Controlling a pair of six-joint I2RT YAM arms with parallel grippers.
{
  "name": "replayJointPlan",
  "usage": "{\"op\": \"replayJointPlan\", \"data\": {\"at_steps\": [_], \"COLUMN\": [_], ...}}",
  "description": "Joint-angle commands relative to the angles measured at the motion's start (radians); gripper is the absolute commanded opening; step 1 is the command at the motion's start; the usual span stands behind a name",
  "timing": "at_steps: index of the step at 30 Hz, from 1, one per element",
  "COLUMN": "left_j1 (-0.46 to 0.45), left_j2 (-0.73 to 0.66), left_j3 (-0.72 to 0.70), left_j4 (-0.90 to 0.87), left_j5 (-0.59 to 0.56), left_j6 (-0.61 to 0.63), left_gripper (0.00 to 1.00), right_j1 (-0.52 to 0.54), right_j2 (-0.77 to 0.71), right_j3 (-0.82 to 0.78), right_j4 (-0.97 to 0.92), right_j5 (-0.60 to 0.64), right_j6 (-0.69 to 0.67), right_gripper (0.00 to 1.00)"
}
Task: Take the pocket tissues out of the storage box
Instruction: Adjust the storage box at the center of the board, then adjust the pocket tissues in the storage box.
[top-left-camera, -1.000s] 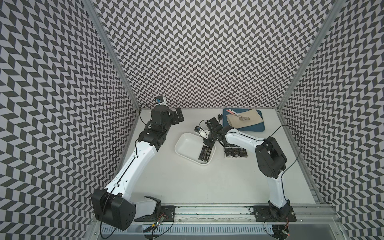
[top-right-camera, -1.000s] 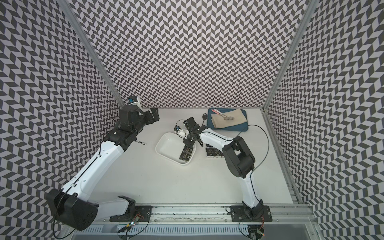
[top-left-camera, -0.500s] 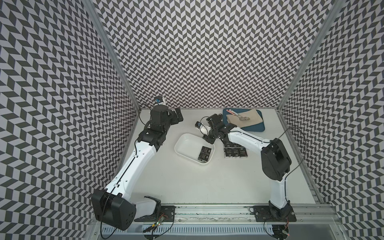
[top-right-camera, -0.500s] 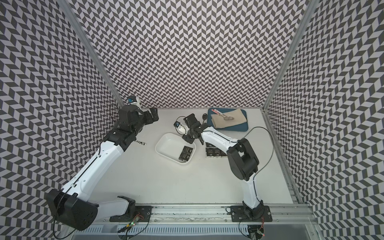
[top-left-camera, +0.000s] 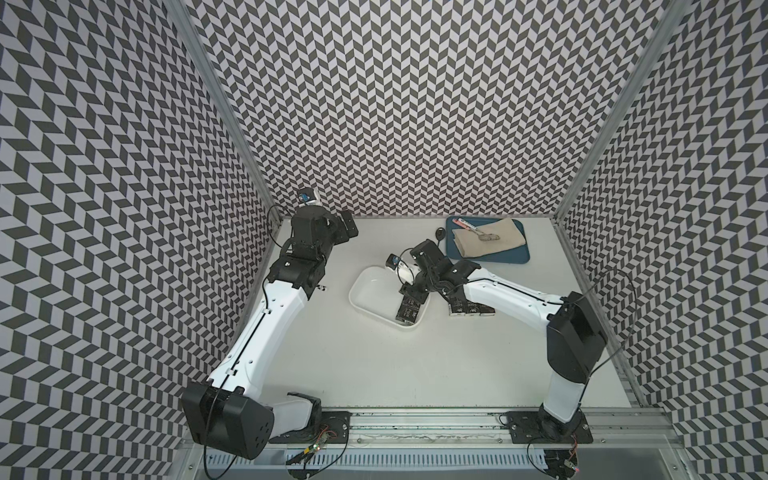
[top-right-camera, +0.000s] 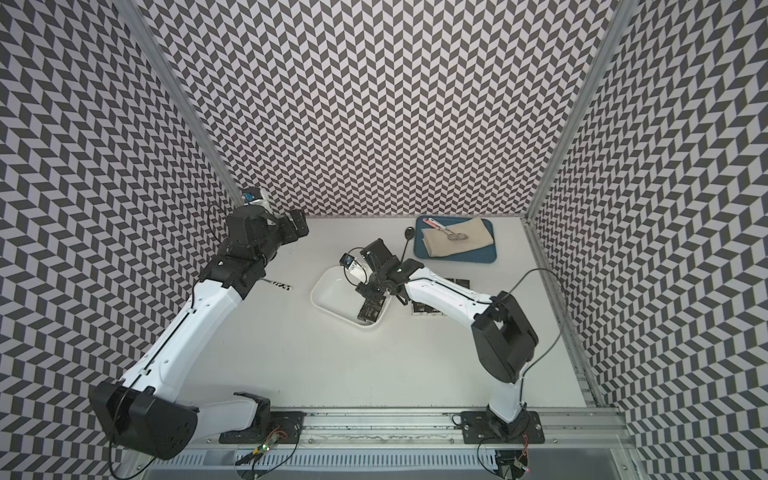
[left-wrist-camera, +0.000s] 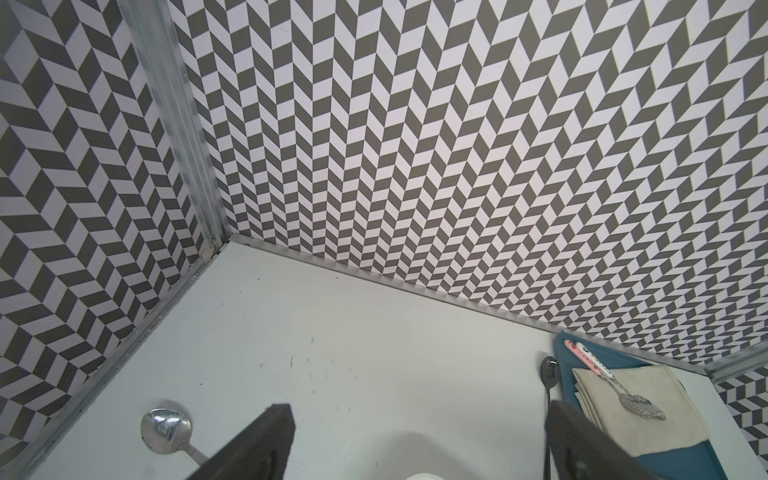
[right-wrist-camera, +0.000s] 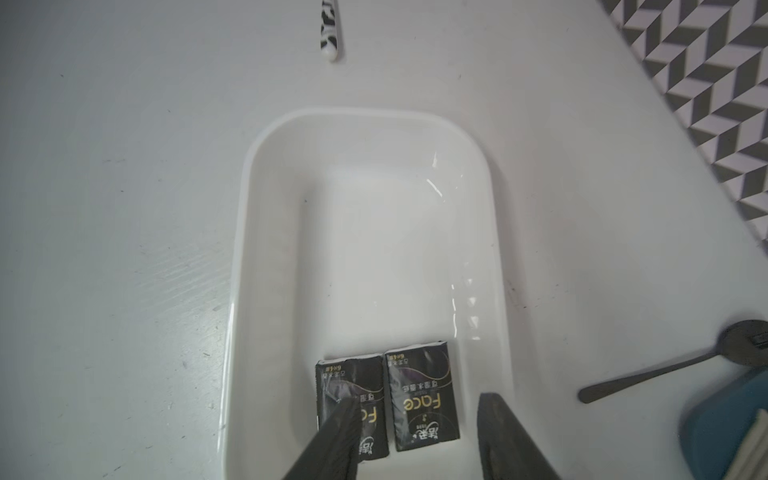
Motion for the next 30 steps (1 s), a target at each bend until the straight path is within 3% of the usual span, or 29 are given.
{"op": "replayJointPlan", "data": {"at_steps": [1,11,16,30], "left_j1": [0.011,0.031,0.031,0.032], "left_j2": [0.003,0.000,0.003,0.001], "left_j3": [0.025,0.020,0.019,0.018], "left_j4": [-0.007,-0.001,0.005,0.011], "left_j5": [0.016,0.038,0.044,0.052], "left_j6": [0.002,0.002,-0.002,-0.002], "left_gripper": [0.99,0.99,0.99,0.99], "right_j1": [0.031,0.074,0.078,0.075], "right_j2": [0.032,0.149,0.213,0.289], "right_j3": [0.034,0.120,0.183,0.176], "right_j4": [-0.024,-0.206,-0.283,-0.276], "right_j5": [0.015,-0.004,0.062,0.114], "right_j6": [0.040,-0.046,-0.044,-0.016], "right_gripper": [0.50,0.53,0.49,0.51]}}
